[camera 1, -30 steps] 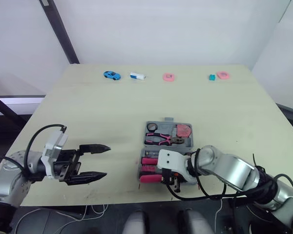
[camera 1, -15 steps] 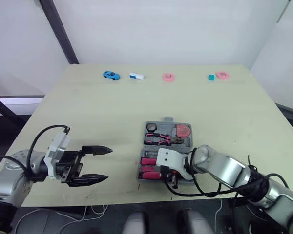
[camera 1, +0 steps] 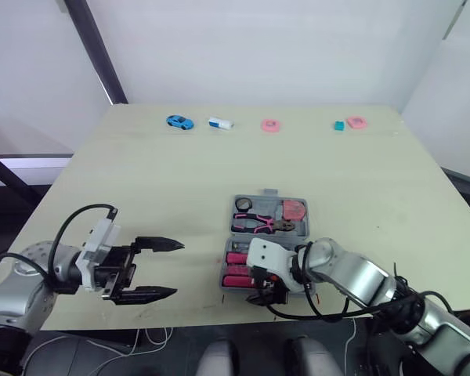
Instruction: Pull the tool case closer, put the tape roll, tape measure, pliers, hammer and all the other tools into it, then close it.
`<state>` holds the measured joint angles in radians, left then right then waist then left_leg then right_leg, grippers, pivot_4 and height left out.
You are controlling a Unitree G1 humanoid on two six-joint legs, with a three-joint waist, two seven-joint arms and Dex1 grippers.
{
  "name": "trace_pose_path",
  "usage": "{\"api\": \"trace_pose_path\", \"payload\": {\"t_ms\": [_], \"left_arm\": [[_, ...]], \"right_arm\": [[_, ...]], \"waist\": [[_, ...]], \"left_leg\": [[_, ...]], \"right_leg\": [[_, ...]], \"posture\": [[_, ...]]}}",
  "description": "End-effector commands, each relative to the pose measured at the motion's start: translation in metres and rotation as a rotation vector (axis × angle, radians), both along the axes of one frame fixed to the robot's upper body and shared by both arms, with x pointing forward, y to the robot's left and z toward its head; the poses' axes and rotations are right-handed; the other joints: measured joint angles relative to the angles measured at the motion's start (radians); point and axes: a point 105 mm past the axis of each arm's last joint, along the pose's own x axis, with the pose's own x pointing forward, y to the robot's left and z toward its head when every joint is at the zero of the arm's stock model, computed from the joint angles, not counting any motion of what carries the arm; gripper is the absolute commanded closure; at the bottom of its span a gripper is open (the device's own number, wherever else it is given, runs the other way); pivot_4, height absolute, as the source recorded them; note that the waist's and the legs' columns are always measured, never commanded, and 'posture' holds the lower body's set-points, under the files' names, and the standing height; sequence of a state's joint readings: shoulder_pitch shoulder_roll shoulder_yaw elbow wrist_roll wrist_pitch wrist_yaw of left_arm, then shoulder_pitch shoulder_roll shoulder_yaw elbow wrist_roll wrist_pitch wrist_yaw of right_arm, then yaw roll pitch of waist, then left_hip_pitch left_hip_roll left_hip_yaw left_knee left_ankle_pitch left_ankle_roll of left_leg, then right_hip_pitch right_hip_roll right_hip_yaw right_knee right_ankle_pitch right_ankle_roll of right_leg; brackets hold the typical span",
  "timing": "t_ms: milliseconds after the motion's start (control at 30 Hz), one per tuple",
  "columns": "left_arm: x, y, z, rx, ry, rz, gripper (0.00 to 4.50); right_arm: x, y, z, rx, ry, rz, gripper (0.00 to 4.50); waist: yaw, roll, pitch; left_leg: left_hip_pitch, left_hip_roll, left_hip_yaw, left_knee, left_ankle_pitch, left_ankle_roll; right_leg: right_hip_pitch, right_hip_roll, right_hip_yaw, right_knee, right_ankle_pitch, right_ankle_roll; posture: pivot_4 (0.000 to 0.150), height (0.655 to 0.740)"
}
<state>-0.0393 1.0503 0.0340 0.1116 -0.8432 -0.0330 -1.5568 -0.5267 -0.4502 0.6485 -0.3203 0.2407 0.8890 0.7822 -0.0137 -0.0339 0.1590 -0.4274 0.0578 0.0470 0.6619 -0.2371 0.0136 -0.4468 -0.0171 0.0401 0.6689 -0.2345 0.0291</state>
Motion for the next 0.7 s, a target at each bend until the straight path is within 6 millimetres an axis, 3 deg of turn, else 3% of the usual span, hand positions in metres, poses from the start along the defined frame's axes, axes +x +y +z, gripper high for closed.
{"api": "trace_pose_path", "payload": {"t_ms": [33,100,200,300,367,400,467,700], "left_arm": [[-0.003,0.000,0.005,-0.013,-0.029,-0.047,0.00],[-0.002,-0.001,0.003,-0.022,-0.025,-0.045,0.00],[-0.002,-0.004,-0.001,-0.031,-0.023,-0.047,0.00],[-0.001,-0.006,-0.003,-0.042,-0.026,-0.047,0.00],[0.000,-0.007,-0.005,-0.049,-0.026,-0.042,0.00],[0.000,-0.008,-0.006,-0.051,-0.026,-0.039,0.00],[0.000,-0.008,-0.007,-0.056,-0.025,-0.031,0.00],[0.002,-0.007,-0.012,-0.065,-0.027,-0.007,0.00]], "right_arm": [[0.007,-0.002,0.031,0.203,-0.108,-0.001,0.98],[0.009,-0.006,0.034,0.337,-0.072,-0.044,0.98],[0.005,-0.014,0.021,0.396,-0.041,-0.048,1.64],[0.005,-0.018,0.005,0.400,-0.042,-0.064,2.87],[0.004,-0.019,-0.002,0.396,-0.044,-0.063,3.50],[0.004,-0.019,-0.004,0.396,-0.045,-0.061,3.56],[0.005,-0.020,-0.011,0.372,-0.044,-0.065,4.47],[0.003,-0.034,-0.070,0.124,-0.022,-0.033,4.47]], "waist": [[0.000,0.000,0.000],[0.000,0.000,0.000],[-0.001,0.000,0.000],[-0.001,0.000,0.000],[-0.001,0.000,0.000],[-0.001,0.000,0.000],[-0.002,0.000,0.000],[-0.003,-0.001,0.000]], "left_leg": [[0.000,0.000,0.000,0.002,0.000,0.000],[-0.001,0.000,0.000,0.003,0.000,0.000],[0.000,0.000,0.000,0.007,0.000,0.000],[0.002,0.000,0.000,0.007,0.000,0.000],[0.002,0.000,0.000,0.008,0.000,0.000],[0.002,0.000,0.000,0.008,0.000,0.000],[0.002,0.000,0.000,0.008,0.000,0.000],[0.005,0.000,0.001,0.008,0.000,0.000]], "right_leg": [[0.000,0.000,0.000,0.000,0.000,0.000],[0.001,0.000,0.000,0.001,0.000,0.001],[0.001,0.001,0.000,0.005,0.000,0.001],[0.001,0.000,0.001,0.008,-0.002,-0.002],[0.001,0.001,0.001,0.009,-0.002,-0.002],[0.001,0.001,0.001,0.009,-0.002,-0.002],[0.001,0.001,0.001,0.009,-0.002,-0.002],[0.003,0.001,0.002,0.009,-0.002,-0.003]], "posture": [[0.150,0.7400],[0.150,0.7400],[0.150,0.7400],[0.150,0.7400],[0.150,0.7400],[0.150,0.7400],[0.150,0.7400],[0.150,0.7400]]}}
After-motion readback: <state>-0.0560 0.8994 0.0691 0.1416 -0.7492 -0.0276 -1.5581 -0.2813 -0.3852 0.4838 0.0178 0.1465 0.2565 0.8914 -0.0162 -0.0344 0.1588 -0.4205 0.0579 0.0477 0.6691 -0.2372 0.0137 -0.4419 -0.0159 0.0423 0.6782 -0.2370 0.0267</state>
